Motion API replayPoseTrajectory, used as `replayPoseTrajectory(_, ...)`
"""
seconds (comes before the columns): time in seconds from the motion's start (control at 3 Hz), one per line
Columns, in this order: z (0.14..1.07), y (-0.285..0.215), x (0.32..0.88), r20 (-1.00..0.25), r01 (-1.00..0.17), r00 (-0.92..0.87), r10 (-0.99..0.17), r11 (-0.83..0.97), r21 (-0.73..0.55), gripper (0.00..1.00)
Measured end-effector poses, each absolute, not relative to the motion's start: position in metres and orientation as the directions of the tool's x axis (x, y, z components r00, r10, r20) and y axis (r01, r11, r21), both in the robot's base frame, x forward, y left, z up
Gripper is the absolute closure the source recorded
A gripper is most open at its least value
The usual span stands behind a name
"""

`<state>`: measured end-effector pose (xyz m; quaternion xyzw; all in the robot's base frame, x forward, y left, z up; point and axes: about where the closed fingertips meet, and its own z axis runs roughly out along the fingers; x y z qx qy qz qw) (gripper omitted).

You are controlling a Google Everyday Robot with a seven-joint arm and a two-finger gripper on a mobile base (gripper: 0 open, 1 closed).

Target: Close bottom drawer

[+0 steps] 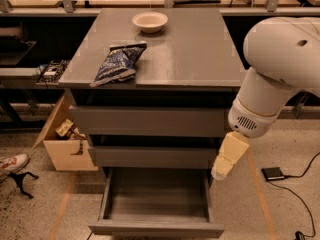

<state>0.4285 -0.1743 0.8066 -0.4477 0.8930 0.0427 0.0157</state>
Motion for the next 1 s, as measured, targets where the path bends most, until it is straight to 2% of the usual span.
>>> replayPoseTrajectory(0.67,0.779,-0.178,0.431,-0.023,-0.758,-0.651,-0.758,0.649,0.061,0.0)
replayPoseTrajectory(1.0,0.703,-0.193,0.431,0.062,-0.636,-0.763,-0.643,0.765,0.103,0.0)
